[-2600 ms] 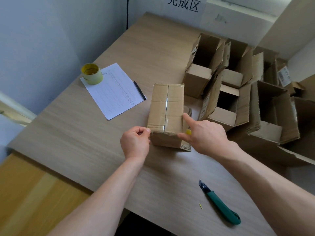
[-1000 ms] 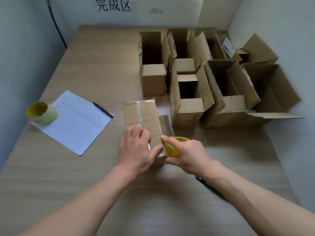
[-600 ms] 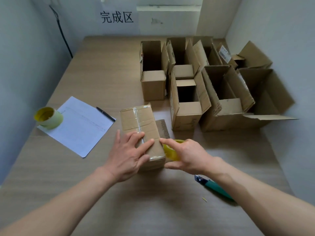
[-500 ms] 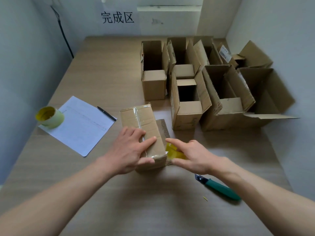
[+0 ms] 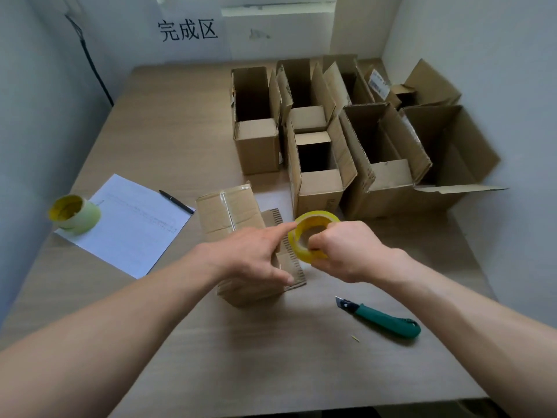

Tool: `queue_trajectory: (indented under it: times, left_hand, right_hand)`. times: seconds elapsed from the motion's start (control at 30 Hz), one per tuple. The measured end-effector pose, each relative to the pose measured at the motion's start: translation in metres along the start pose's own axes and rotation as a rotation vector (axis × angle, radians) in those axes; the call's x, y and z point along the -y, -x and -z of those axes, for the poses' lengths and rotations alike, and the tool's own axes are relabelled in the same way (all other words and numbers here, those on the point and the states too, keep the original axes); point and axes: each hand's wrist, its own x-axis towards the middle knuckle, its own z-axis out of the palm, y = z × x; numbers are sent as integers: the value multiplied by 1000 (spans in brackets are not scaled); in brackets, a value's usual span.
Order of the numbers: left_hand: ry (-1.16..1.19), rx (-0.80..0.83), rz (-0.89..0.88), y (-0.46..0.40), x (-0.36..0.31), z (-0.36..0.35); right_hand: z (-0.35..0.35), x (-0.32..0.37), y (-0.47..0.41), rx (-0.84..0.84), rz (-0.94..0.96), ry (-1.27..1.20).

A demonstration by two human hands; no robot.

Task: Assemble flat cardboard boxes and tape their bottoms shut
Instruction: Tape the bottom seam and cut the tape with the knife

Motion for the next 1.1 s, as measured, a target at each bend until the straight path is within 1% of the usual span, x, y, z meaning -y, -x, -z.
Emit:
queue_trajectory:
  times: [0.13,0.17,0.3,0.37,0.43,0.47,0.5,0.53,0.57,0.6,0.63,0.67,0.7,0.73,0.77,0.8,0.87,0.9,0.97,1.03,1.1]
  left_hand:
    - [-116,-60,60,-17,-15,3]
    - [-114,-77,91,-20,-18,5]
    - [69,-114,296,-24,-21,6]
    - [147,-136,365,-24,-18,2]
    - [169,-163,395,-23,-19,-1]
    - [177,-171,402,-22,-19,-2]
    - [190,-174,409,-23,-20,-3]
    - [206,-175,417,-23,-20,-3]
    - [222,-177,428,-23,-20,-3]
    - [237,-181,438,-22,-21,-3]
    - [251,-187,446,-22,-22,-2]
    - [263,-193,453,-23,-23,-1]
    - [274,-195,460,-24,-23,-1]
    - [284,-196,468,-25,-24,-1]
    - [293,-198,476,-25,-25,-1]
    - [302,-199,484,-24,-26,-1]
    - [314,-196,491,-23,-27,-1]
    - [319,-194,491,-23,-27,-1]
    - [325,-190,486,-22,-27,0]
    - [325,-190,479,-22,-28,1]
    - [331,-191,473,-21,-28,1]
  right_hand:
    - [2,6,0,-36,4,-8]
    - [4,6,0,-54,8,-14]
    - [4,13,-3,-88,24,-12]
    - [0,18,0,-133,20,-56]
    - [-9,16,12,-287,0,-163]
    - [-16,13,23,-420,-48,-244]
    - [-26,8,38,-548,-135,-326]
    - [-39,2,56,-610,-258,-374]
    - [-54,-3,75,-571,-397,-386]
    - [-72,-6,95,-404,-528,-355]
    - [-88,-8,114,-163,-621,-289]
    - [-104,-7,131,58,-667,-218]
    - [-118,-6,144,190,-673,-165]
    - [-127,-3,152,228,-670,-145]
    - [-130,-1,154,216,-671,-151]
    - [-131,3,153,168,-674,-191]
    - [-125,13,145,7,-671,-396]
    - [-118,19,139,-73,-637,-482]
    - [-104,35,127,-193,-529,-547]
    - [-93,48,114,-242,-427,-582]
    - [-86,57,102,-246,-365,-586]
